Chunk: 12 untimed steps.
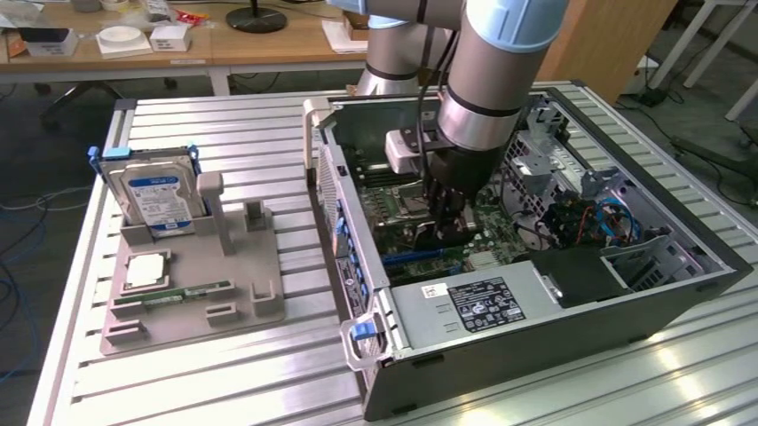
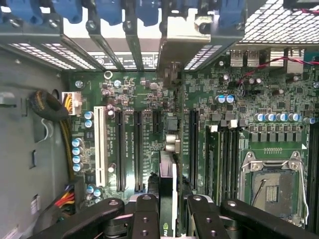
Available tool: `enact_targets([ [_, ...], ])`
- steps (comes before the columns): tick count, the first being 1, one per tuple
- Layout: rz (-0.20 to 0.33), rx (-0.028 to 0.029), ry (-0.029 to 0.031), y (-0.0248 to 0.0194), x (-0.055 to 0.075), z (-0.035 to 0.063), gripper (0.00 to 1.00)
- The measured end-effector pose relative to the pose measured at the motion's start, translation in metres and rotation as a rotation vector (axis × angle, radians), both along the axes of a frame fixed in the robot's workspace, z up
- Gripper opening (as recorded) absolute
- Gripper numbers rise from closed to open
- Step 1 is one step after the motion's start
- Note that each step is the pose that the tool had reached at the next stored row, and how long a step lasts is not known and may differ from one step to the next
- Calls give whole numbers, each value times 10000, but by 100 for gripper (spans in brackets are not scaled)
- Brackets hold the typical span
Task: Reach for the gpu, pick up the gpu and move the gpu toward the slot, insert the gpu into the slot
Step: 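Insert the gpu into the slot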
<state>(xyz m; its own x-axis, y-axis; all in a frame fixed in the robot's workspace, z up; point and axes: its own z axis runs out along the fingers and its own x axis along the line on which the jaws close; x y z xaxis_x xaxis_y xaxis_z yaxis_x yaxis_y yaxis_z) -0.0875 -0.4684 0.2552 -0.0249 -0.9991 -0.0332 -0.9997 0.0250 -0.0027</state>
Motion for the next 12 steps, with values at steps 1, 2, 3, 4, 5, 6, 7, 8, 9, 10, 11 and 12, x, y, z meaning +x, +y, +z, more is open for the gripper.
enact_targets([
  [1,0,0,-1,11,0,-6,27],
  [2,0,1,-1,16,-1,-9,27],
  [3,1,2,-1,17,-11,-10,27],
  [4,0,2,-1,18,-22,-13,27],
  [5,0,1,-1,18,-32,-15,27],
  [6,0,1,-2,18,-38,-17,27],
  [7,0,-1,0,18,-39,-18,27],
  [8,1,-2,0,18,-39,-21,27],
  [9,1,2,-1,18,-39,-27,27],
  [10,1,2,-1,19,-39,-32,27],
  [11,0,0,0,24,-40,-35,27],
  [12,-1,-1,0,29,-41,-37,27],
])
